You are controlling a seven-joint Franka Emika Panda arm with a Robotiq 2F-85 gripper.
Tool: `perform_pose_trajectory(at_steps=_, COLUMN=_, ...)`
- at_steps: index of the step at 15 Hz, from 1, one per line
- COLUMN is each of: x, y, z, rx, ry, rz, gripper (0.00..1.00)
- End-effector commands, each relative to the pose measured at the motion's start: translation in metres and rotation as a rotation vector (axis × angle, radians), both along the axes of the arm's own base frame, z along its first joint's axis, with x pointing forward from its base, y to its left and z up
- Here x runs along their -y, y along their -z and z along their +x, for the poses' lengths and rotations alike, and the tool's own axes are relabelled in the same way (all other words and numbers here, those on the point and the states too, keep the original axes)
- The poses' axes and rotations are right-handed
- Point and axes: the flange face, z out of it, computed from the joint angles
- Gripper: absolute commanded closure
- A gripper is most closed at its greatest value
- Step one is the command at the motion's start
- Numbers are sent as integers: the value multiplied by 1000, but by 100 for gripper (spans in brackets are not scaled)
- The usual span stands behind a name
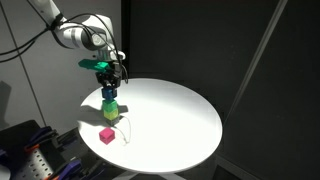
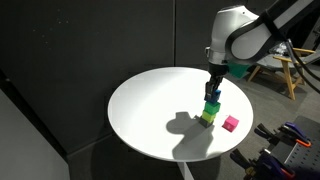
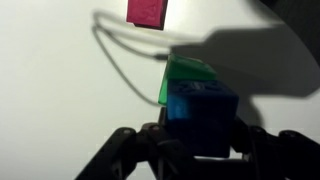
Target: Put the blue toy block on top of the tree stacked toy blocks
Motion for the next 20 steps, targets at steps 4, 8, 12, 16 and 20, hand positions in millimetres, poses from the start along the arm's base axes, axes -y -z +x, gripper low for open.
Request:
perform_pose_trajectory(at_steps=4, x=1, y=-5, z=2, rx=11, ry=-13, rz=-3, gripper=6)
perform_pose_trajectory(at_steps=8, x=0, y=-8, z=1, rx=11, ry=-23, rz=-2, gripper=0)
perform_pose_trajectory(at_steps=12, x=-3, y=-16, z=-1, rx=21, ry=-40, rz=3, gripper=0)
perform_pose_trajectory(at_steps=16, x=-6, y=-29, z=-3, rx=41, ry=-62, rz=4, gripper=0)
perform_pose_trajectory(at_steps=20, x=-8, y=-42, z=-6, rx=64, ry=-93, rz=11, gripper=0)
